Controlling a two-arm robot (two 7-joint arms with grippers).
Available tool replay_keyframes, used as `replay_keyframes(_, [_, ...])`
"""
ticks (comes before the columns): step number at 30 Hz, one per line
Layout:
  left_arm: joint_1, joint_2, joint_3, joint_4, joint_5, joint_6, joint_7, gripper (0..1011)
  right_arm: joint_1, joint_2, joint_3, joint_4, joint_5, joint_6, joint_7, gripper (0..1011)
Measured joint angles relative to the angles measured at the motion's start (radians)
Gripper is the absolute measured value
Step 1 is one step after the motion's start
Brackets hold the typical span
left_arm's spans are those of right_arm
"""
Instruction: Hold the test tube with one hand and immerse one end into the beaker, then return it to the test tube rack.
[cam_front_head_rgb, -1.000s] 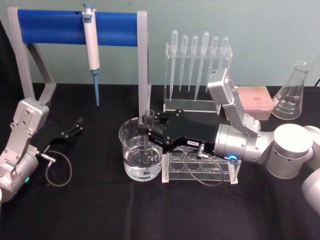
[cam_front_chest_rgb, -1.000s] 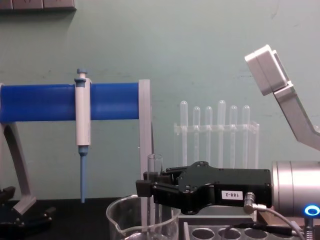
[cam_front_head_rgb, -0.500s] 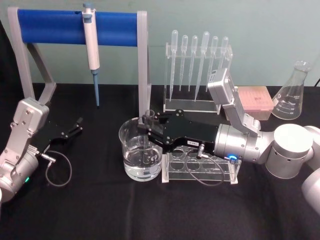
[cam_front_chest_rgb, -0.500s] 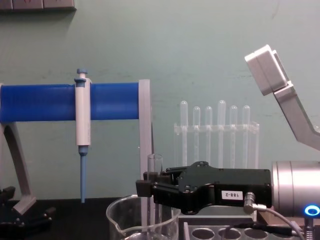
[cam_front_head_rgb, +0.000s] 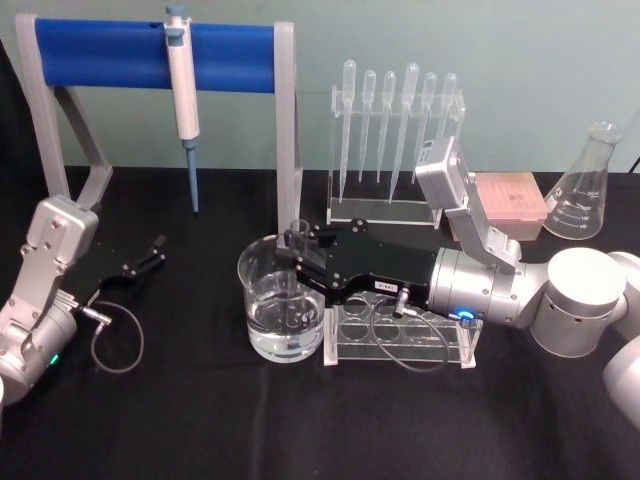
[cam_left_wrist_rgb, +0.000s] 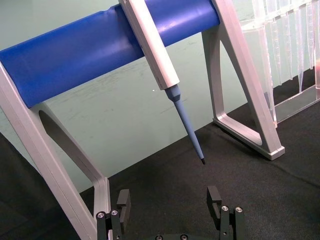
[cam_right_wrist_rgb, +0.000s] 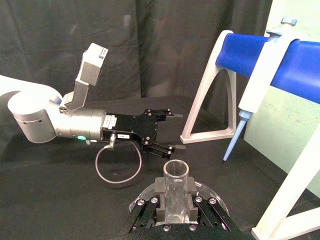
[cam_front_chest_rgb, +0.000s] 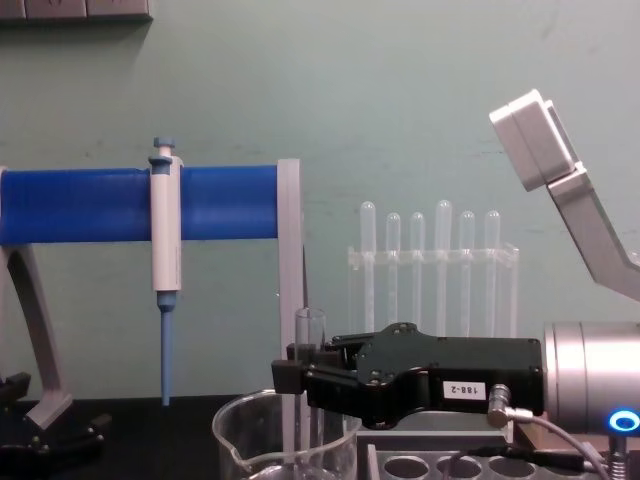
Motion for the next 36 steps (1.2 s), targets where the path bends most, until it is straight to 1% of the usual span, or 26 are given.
replay_keyframes(36, [0.0, 0.0, 0.0, 0.0, 0.0, 0.0, 0.0, 1000, 0.0, 0.0, 0.0, 0.0, 0.0, 0.0, 0.0, 242])
